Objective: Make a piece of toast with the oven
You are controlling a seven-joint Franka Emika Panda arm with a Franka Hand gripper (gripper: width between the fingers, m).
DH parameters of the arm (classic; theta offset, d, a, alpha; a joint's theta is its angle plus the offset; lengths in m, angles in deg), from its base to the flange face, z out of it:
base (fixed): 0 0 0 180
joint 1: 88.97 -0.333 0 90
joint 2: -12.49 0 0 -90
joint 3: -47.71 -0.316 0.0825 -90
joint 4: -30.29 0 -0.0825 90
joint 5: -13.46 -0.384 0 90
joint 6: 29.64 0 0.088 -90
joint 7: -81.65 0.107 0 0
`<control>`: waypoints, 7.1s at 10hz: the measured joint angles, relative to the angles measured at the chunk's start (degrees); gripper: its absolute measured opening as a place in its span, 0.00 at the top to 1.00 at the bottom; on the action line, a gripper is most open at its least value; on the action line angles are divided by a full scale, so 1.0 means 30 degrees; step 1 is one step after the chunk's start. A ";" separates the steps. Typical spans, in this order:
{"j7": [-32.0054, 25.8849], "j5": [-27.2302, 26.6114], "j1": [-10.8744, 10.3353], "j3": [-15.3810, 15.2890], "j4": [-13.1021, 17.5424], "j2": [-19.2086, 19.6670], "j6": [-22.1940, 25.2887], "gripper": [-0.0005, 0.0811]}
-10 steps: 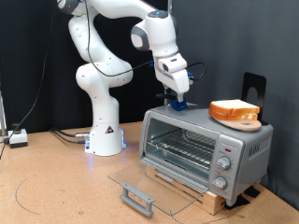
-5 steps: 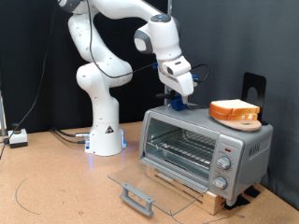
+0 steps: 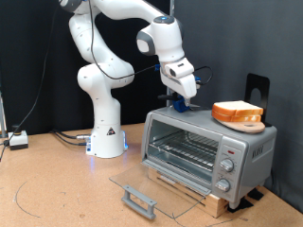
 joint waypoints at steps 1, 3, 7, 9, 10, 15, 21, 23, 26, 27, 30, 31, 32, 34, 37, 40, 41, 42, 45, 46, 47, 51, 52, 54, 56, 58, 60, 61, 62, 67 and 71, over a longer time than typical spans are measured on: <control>0.0000 0.0000 0.0000 -0.0013 -0.0020 0.0041 -0.0007 0.01; 0.0000 0.0000 0.0000 -0.0092 -0.0025 0.0185 -0.0048 0.01; 0.0000 -0.0166 0.0000 -0.0290 -0.0035 0.0672 -0.0459 0.01; -0.0001 -0.0319 -0.0001 -0.0331 -0.0035 0.0884 -0.0702 0.12; -0.0001 -0.0350 -0.0001 -0.0338 -0.0035 0.0934 -0.0747 0.12; -0.0180 -0.0646 0.0001 -0.0292 0.0013 0.0922 -0.0768 0.50; -0.0838 -0.1412 0.0014 0.0775 0.0431 -0.2448 0.1317 0.50; -0.0379 -0.1434 0.0161 0.0742 0.0555 -0.2230 0.0761 0.50; 0.0960 -0.1463 0.1877 0.1208 0.0553 -0.2509 -0.0554 0.50; 0.1133 -0.1462 0.2529 0.1560 0.0550 -0.2758 -0.0564 0.50; 0.1163 -0.0494 0.4514 0.2503 0.0582 -0.3568 0.0436 0.50; 0.1164 -0.0015 0.5224 0.2712 0.0573 -0.3801 0.0554 0.50; 0.1216 0.0420 0.6046 0.2853 0.0565 -0.3998 0.0554 0.50; 0.1119 0.1231 0.7560 0.3259 0.0554 -0.4115 0.0735 0.50; -0.0315 0.2097 0.8766 0.4679 0.0569 -0.4121 0.1452 0.50; -0.0626 0.2215 0.8875 0.4859 0.0718 -0.4047 0.1849 0.50; -0.0625 0.2217 0.8875 0.4858 0.0780 -0.3993 0.2206 0.50; -0.0598 0.2248 0.8886 0.4858 0.0831 -0.3884 0.2508 0.50; -0.0550 0.2261 0.8941 0.4837 0.0952 -0.3365 0.2486 0.50; -0.0551 0.2256 0.8940 0.4840 0.0961 -0.3359 0.2563 0.50; -0.0554 0.2163 0.8905 0.4837 0.0962 -0.3304 0.2574 0.50; -0.0859 0.2101 0.8447 0.4040 0.1594 -0.1010 0.2009 0.50; -0.1254 0.1834 0.8058 0.4042 0.1793 -0.0123 0.1426 0.50; -0.1460 0.1661 0.7781 0.4055 0.2136 0.0776 0.1029 0.50; -0.2332 0.1598 0.7634 0.4147 0.2163 0.0903 0.0737 0.50; -0.4914 0.1601 0.7016 0.4640 0.2736 0.1685 0.0831 0.50; -0.6453 0.1904 0.6603 0.4775 0.3860 0.3264 0.1301 0.50; -0.6456 0.1966 0.6532 0.4629 0.4535 0.4337 0.1288 0.50; -0.6456 0.1909 0.6534 0.4646 0.4459 0.4283 0.1289 0.50; -0.6799 0.0638 0.6373 0.4718 0.4080 0.4279 0.0732 0.50; -0.6318 -0.0057 0.5822 0.3697 0.3943 0.4586 -0.0179 0.50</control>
